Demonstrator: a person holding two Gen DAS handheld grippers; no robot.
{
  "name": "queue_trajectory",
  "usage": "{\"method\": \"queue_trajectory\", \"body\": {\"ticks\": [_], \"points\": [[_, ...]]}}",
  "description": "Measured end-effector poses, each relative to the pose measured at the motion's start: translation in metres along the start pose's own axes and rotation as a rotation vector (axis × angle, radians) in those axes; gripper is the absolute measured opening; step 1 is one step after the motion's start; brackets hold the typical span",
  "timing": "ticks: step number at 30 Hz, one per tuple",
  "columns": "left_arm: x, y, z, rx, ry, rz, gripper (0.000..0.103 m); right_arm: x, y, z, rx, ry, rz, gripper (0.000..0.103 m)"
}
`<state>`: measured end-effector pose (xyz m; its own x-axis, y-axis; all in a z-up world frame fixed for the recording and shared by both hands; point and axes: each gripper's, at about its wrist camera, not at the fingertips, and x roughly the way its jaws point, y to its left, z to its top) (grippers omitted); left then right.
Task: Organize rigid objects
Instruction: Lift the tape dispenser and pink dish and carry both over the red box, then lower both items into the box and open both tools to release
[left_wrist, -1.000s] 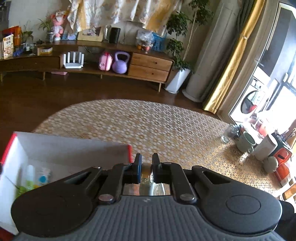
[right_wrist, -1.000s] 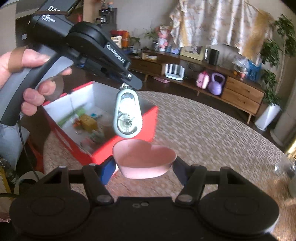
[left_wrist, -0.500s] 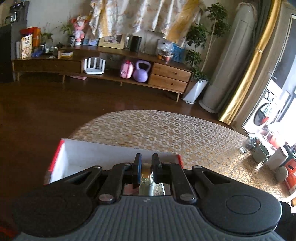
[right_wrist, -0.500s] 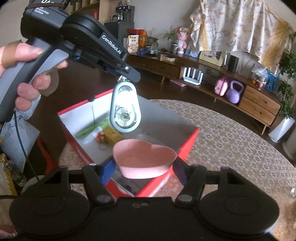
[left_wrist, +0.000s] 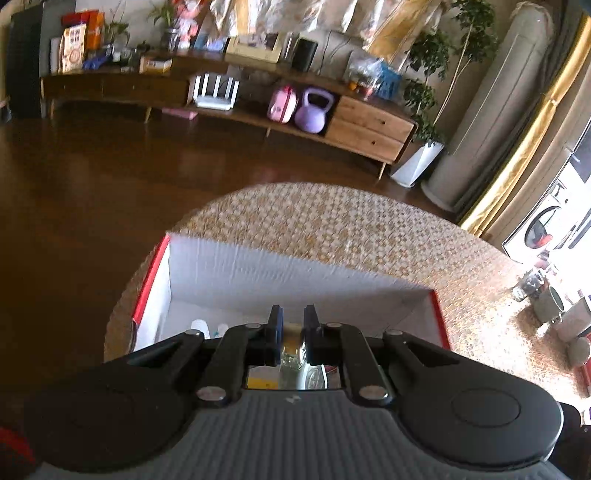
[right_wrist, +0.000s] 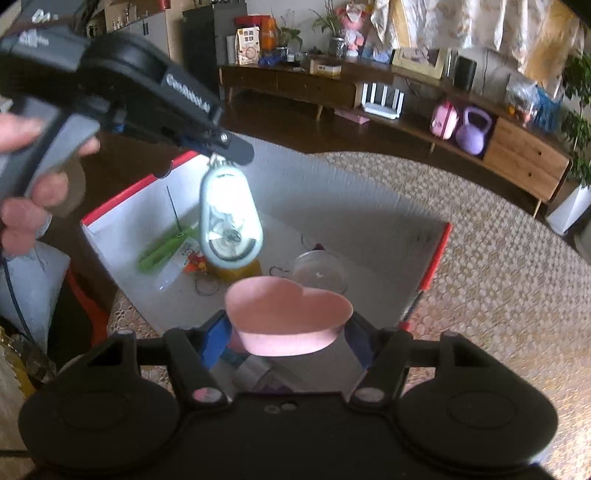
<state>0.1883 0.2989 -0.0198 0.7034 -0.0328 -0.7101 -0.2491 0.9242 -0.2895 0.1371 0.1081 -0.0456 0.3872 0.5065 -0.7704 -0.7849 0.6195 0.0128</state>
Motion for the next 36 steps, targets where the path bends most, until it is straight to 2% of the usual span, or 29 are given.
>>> {"method": "queue_trajectory", "body": {"ticks": [5, 14, 21, 29, 36], "points": [[0.022, 0.008, -0.008, -0.01, 0.041, -0.003, 0.011, 0.01, 0.002, -0.001, -0.004, 0.023, 0.01, 0.067], [0.039, 0.019, -0.014, -0.047, 0.059, -0.019, 0.011, 0.024, 0.005, -0.004, 0.02, 0.055, 0.002, 0.067], [0.044, 0.026, -0.023, -0.01, 0.071, -0.005, 0.01, 0.028, 0.005, 0.0, 0.018, 0.054, -0.011, 0.067], [0.04, 0.018, -0.033, 0.109, 0.093, 0.143, 0.011, 0.025, 0.003, 0.002, 0.035, 0.047, -0.035, 0.074], [0.038, 0.019, -0.038, 0.111, 0.135, 0.165, 0.012, 0.013, 0.0, 0.002, 0.042, 0.027, -0.053, 0.076]]}}
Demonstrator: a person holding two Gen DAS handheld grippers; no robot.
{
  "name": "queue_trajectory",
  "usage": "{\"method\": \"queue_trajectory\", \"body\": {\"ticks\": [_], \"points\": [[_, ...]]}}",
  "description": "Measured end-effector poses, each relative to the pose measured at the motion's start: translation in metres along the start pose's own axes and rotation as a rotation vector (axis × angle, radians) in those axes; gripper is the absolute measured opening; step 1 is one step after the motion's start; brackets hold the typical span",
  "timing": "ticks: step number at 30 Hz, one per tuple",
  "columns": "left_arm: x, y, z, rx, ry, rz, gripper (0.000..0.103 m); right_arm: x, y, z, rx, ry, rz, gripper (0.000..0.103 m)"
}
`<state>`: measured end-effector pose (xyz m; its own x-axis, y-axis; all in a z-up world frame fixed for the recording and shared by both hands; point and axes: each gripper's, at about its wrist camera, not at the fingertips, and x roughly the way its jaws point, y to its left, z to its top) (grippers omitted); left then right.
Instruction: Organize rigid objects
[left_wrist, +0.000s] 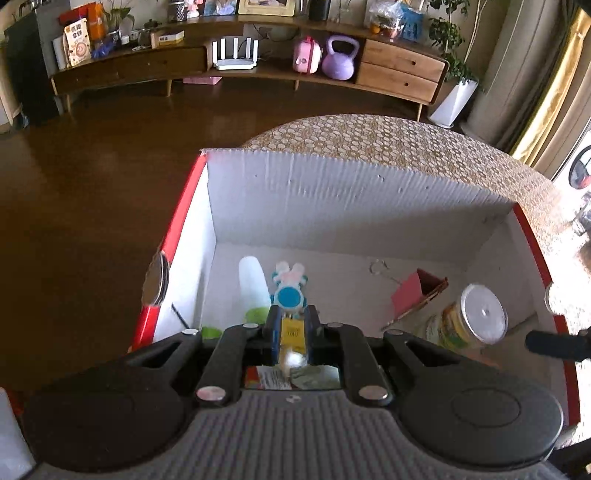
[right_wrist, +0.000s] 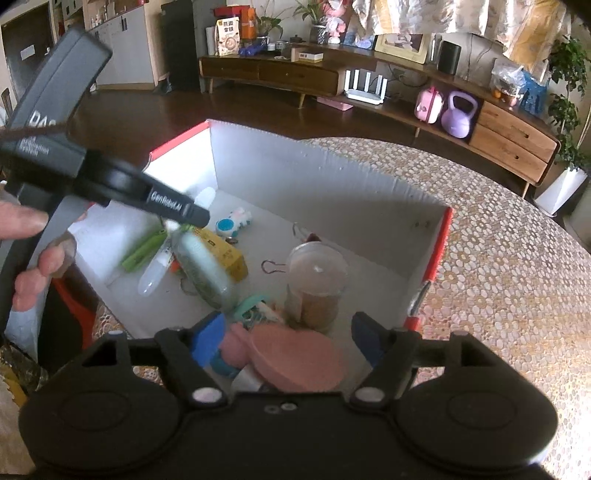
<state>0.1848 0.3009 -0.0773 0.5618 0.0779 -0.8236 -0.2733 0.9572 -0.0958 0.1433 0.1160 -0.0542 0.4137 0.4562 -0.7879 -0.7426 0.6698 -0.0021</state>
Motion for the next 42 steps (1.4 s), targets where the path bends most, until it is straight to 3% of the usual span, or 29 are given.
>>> {"method": "queue_trajectory", "body": {"ticks": [17, 19, 22, 24, 25, 31, 35, 40, 42], "points": [[-0.056, -0.021, -0.024, 0.056, -0.077, -0.037, 0.014, -0.04, 0.0, -0.006, 0.037, -0.073, 0.018, 0.08], [-0.062, -0.023, -0.027, 0.058, -0.086, -0.046, 0.019, -0.047, -0.001, -0.007, 0.044, -0.089, 0.022, 0.081], [-0.073, -0.027, -0.033, 0.062, -0.115, -0.048, 0.038, -0.056, -0.002, -0.009, 0.052, -0.107, 0.035, 0.083], [-0.082, -0.028, -0.037, 0.06, -0.146, -0.045, 0.066, -0.062, -0.004, -0.011, 0.059, -0.121, 0.043, 0.084], [-0.087, -0.029, -0.038, 0.061, -0.162, -0.045, 0.07, -0.065, -0.004, -0.012, 0.063, -0.128, 0.051, 0.084], [-0.105, -0.036, -0.05, 0.086, -0.198, -0.034, 0.072, -0.087, -0.009, -0.02, 0.095, -0.191, 0.093, 0.091], [-0.114, -0.041, -0.059, 0.095, -0.212, -0.025, 0.082, -0.1, -0.013, -0.027, 0.116, -0.232, 0.121, 0.095], [-0.124, -0.046, -0.069, 0.103, -0.233, -0.008, 0.083, -0.115, -0.017, -0.036, 0.131, -0.285, 0.141, 0.1], [-0.126, -0.048, -0.072, 0.102, -0.237, -0.002, 0.087, -0.12, -0.02, -0.039, 0.134, -0.305, 0.149, 0.102]]}}
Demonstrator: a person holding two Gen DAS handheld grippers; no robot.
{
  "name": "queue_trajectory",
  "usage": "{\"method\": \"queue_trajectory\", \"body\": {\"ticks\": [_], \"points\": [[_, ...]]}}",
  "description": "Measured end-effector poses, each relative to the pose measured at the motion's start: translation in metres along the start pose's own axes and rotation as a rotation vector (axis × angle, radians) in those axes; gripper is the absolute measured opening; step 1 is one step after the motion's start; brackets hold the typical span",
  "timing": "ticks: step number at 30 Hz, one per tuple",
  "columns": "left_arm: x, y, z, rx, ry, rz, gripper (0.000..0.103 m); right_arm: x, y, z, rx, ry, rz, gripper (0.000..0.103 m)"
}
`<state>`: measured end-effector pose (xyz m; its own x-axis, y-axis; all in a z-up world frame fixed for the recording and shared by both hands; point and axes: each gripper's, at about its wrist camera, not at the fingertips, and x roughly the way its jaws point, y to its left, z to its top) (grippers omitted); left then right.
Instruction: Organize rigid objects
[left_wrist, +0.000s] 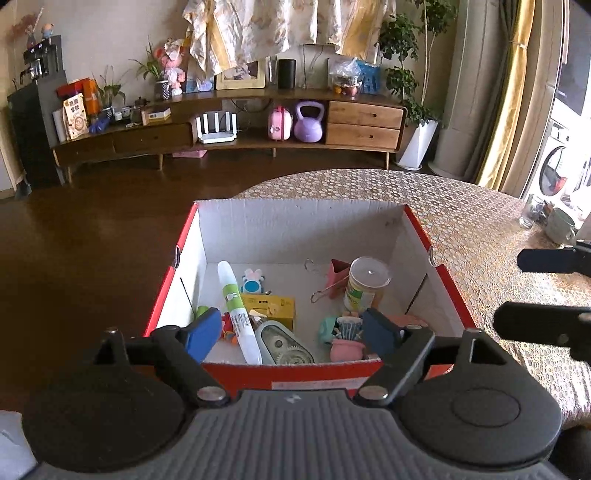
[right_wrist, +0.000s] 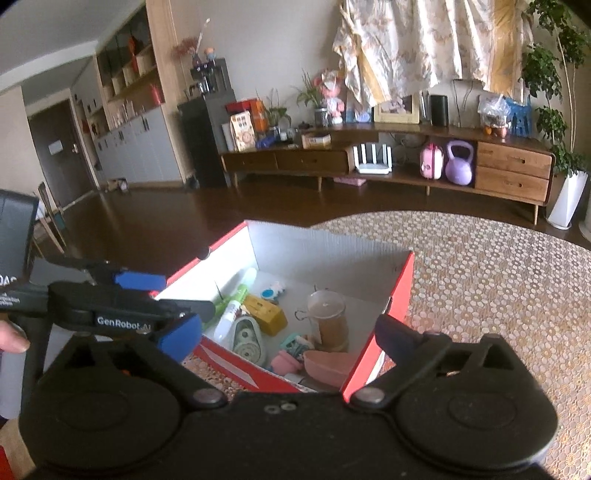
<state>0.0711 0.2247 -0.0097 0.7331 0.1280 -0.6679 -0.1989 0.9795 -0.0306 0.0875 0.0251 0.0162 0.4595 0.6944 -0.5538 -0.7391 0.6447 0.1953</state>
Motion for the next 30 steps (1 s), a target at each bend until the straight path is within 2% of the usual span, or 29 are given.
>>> {"method": "queue_trajectory", "body": {"ticks": [4, 6, 7, 11, 16, 21, 30], "points": [[-0.004, -0.004, -0.004, -0.001, -0.003, 0.011, 0.091, -0.012, 0.001, -0.002, -0.003, -0.032, 0.014, 0.103], [-0.007, -0.007, -0.007, 0.006, -0.012, 0.017, 0.102, -0.015, 0.003, -0.003, -0.012, -0.044, 0.017, 0.103], [-0.009, -0.007, -0.008, 0.007, -0.018, 0.013, 0.103, -0.018, 0.005, -0.003, -0.02, -0.049, 0.018, 0.103], [-0.015, -0.011, -0.009, 0.002, -0.041, 0.003, 0.103, -0.023, 0.01, -0.007, -0.041, -0.064, 0.023, 0.103], [-0.027, -0.02, -0.009, 0.028, -0.085, 0.043, 0.103, -0.026, 0.009, -0.01, -0.034, -0.067, 0.017, 0.103], [-0.037, -0.021, -0.01, 0.006, -0.101, 0.011, 0.103, -0.024, 0.005, -0.011, -0.014, -0.064, 0.014, 0.103], [-0.046, -0.03, -0.008, 0.034, -0.113, 0.035, 0.103, -0.024, 0.003, -0.014, -0.003, -0.063, 0.021, 0.103]]}}
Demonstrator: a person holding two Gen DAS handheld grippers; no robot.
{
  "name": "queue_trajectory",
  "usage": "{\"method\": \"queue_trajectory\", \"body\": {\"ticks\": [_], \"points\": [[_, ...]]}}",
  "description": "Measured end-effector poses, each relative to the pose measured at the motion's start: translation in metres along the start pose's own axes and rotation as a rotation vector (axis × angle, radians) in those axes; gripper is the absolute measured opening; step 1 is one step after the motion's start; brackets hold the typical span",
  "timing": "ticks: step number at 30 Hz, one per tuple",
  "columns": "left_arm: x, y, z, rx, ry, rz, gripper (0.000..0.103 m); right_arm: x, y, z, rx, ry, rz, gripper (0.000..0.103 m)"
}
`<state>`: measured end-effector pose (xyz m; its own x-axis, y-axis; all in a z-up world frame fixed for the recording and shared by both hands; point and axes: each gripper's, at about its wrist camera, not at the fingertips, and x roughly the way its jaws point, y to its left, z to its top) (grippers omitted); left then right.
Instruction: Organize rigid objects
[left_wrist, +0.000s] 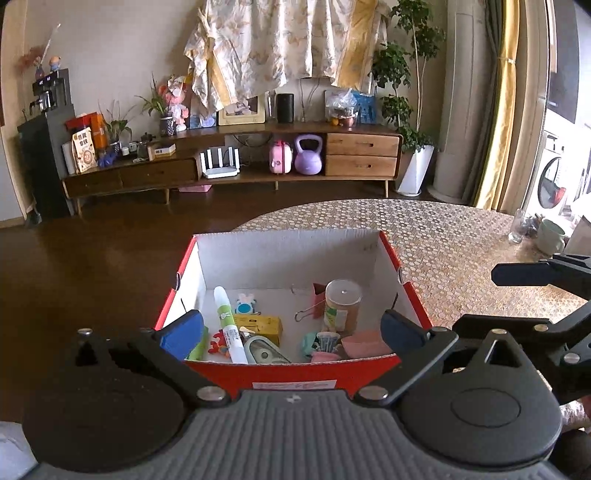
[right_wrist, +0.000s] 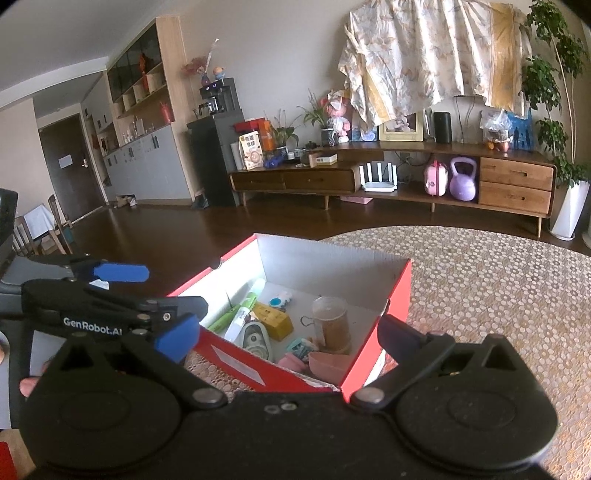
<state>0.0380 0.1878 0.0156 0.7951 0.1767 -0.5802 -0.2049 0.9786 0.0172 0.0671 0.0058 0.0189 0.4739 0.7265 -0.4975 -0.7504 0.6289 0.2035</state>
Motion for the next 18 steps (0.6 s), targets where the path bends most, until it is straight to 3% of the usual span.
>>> {"method": "queue_trajectory", "body": {"ticks": [18], "points": [[-0.004, -0.001, 0.0, -0.023, 0.0, 0.044, 0.103, -0.011, -0.016, -0.006, 0.02, 0.004, -0.022, 0.103]]}}
